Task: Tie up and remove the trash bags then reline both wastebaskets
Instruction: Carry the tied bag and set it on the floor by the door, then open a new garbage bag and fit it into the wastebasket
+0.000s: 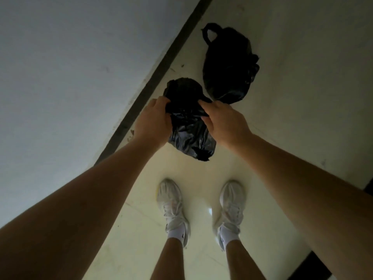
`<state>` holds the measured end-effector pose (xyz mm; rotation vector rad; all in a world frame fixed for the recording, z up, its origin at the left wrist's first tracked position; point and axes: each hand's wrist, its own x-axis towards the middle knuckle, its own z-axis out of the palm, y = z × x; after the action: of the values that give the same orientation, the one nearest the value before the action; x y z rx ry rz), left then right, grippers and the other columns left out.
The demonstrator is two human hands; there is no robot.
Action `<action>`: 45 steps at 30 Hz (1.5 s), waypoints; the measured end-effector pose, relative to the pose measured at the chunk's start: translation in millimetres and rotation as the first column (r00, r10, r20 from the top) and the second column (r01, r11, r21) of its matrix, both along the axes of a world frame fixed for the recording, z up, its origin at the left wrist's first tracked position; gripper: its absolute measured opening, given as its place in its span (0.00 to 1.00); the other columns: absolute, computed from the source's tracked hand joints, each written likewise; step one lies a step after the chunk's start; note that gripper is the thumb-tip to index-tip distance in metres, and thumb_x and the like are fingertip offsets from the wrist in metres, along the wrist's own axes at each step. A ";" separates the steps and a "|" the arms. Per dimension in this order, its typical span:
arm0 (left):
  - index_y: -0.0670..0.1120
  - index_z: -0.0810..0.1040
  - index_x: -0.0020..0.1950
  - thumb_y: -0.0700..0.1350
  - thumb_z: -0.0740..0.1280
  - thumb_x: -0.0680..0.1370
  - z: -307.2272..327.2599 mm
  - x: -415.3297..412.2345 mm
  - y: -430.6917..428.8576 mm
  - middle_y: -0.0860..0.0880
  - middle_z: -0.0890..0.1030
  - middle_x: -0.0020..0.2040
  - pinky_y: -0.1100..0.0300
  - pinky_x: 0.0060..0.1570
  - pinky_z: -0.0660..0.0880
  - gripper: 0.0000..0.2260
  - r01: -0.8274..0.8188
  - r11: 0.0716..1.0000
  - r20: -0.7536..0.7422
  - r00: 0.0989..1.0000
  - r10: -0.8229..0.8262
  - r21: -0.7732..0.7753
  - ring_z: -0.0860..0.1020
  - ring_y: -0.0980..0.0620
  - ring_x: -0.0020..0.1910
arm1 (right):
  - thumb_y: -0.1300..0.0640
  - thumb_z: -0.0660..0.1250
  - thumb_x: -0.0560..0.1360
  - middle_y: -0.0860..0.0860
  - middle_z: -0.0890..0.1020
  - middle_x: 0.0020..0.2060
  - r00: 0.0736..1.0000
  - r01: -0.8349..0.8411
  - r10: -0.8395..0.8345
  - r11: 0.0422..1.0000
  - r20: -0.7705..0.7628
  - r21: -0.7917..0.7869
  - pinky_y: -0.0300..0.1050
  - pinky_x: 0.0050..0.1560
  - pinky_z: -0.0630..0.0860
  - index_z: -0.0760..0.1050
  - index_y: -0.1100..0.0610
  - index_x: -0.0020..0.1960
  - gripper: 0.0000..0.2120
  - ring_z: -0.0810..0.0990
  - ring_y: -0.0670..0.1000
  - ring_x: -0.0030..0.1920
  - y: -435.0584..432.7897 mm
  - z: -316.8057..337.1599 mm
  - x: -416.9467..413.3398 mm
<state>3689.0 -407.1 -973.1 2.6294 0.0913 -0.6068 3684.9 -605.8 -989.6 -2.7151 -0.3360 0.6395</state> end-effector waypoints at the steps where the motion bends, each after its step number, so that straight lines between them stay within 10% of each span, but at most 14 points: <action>1: 0.43 0.71 0.70 0.41 0.57 0.81 -6.0 -0.7 1.7 0.40 0.75 0.64 0.48 0.59 0.73 0.17 -0.012 1.000 -0.004 1.000 0.012 -0.018 0.75 0.40 0.62 | 0.51 0.57 0.84 0.58 0.75 0.64 1.000 0.006 -0.006 1.000 -0.022 0.013 0.53 0.53 0.76 0.61 0.52 0.78 0.24 0.75 0.61 0.63 3.3 -6.8 3.2; 10: 0.44 0.66 0.76 0.49 0.53 0.84 88.6 -6.2 18.3 0.42 0.64 0.78 0.42 0.73 0.61 0.21 0.109 0.990 0.140 0.983 -0.120 0.085 0.62 0.41 0.76 | 0.49 0.54 0.84 0.61 0.63 0.75 0.997 -0.060 0.062 0.997 0.050 -0.050 0.58 0.66 0.70 0.57 0.55 0.80 0.26 0.65 0.63 0.73 2.3 96.8 21.1; 19: 0.44 0.58 0.80 0.55 0.51 0.85 415.9 26.9 18.8 0.41 0.55 0.81 0.38 0.75 0.54 0.26 0.041 0.978 0.528 0.837 -0.145 0.204 0.53 0.41 0.80 | 0.41 0.55 0.83 0.65 0.50 0.79 0.836 -0.092 0.089 0.996 0.541 -0.022 0.62 0.75 0.59 0.49 0.55 0.81 0.34 0.54 0.66 0.78 0.3 413.9 83.6; 25: 0.46 0.53 0.81 0.57 0.50 0.84 605.6 -76.4 81.2 0.40 0.51 0.81 0.37 0.76 0.50 0.28 -0.317 0.889 0.632 0.774 0.041 0.331 0.49 0.40 0.80 | 0.39 0.52 0.83 0.65 0.44 0.79 0.741 -0.302 0.165 0.948 0.650 0.104 0.63 0.77 0.53 0.46 0.56 0.82 0.35 0.47 0.66 0.79 77.9 581.7 57.3; 31: 0.47 0.51 0.81 0.58 0.48 0.84 732.1 -305.1 171.7 0.41 0.48 0.82 0.35 0.75 0.50 0.29 -0.709 0.577 0.673 0.659 0.337 0.405 0.48 0.40 0.80 | 0.41 0.53 0.83 0.66 0.44 0.79 0.496 -0.737 0.409 0.665 0.766 0.121 0.61 0.78 0.48 0.47 0.57 0.82 0.34 0.45 0.67 0.79 236.9 713.0 -62.2; 36: 0.46 0.51 0.81 0.56 0.50 0.84 828.7 -529.4 208.6 0.41 0.49 0.82 0.37 0.76 0.48 0.27 -0.938 0.149 0.816 0.347 0.462 0.315 0.48 0.40 0.80 | 0.43 0.55 0.83 0.65 0.44 0.79 0.243 -0.933 0.461 0.351 0.853 0.076 0.61 0.78 0.49 0.48 0.56 0.82 0.34 0.45 0.67 0.79 356.5 806.6 -229.4; 45: 0.49 0.50 0.81 0.60 0.46 0.83 870.6 -941.5 158.4 0.45 0.47 0.82 0.40 0.77 0.45 0.29 -0.867 -0.436 0.874 -0.002 0.486 0.240 0.45 0.45 0.81 | 0.43 0.56 0.83 0.63 0.44 0.80 -0.025 -0.975 0.416 -0.212 0.909 0.070 0.63 0.78 0.49 0.48 0.54 0.82 0.33 0.43 0.64 0.80 490.6 869.9 -666.3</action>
<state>2747.5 -248.6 -102.5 2.1952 2.6810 0.8677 3018.6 -115.2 -119.6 -1.1489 -2.1650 -0.3316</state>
